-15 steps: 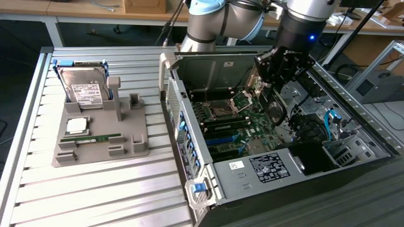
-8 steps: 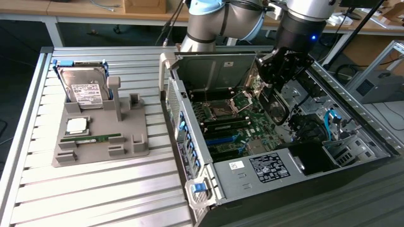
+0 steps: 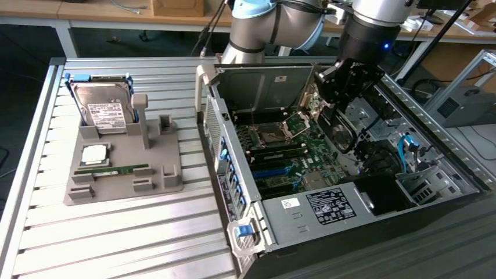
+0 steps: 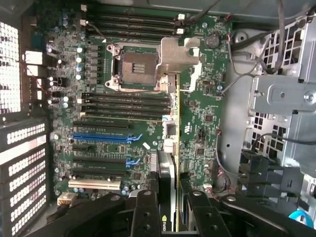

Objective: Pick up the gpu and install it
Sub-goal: 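Insert the gpu into the slot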

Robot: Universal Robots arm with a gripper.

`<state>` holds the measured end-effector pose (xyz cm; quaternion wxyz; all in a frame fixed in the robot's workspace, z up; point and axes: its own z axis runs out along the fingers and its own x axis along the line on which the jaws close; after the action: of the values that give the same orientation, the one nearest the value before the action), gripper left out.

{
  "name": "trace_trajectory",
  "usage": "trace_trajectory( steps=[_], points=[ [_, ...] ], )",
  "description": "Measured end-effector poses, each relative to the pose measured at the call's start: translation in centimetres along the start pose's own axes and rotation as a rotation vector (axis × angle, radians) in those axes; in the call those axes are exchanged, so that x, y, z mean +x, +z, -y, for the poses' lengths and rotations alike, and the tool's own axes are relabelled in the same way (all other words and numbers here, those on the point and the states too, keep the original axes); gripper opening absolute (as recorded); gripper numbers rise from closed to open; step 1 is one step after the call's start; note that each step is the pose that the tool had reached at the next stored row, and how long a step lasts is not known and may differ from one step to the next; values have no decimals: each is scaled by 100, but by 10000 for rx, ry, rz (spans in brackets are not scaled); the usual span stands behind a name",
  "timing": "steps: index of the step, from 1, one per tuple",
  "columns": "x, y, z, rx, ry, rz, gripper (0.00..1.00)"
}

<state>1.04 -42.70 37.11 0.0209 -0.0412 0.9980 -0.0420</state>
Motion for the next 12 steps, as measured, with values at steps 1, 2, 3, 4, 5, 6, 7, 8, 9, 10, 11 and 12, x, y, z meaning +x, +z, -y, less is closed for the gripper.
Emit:
trace_trajectory(
  steps=[1,2,3,4,5,6,7,8,9,10,11,12],
  points=[
    [0,0,0,-4,-95,8,27],
    [0,0,0,-8,-209,18,27],
    [0,1,0,-11,-297,25,27],
    [0,1,0,-14,-376,32,27],
    [0,1,0,-19,-500,42,27],
    [0,2,0,-22,-572,49,27],
    [0,2,0,-25,-637,55,27],
    [0,2,0,-27,-720,62,27],
    [0,2,0,-31,-795,68,27],
    [0,2,0,-33,-850,73,27],
    [0,2,0,-34,-907,77,27],
    [0,3,0,-37,-960,82,27]
  ],
)
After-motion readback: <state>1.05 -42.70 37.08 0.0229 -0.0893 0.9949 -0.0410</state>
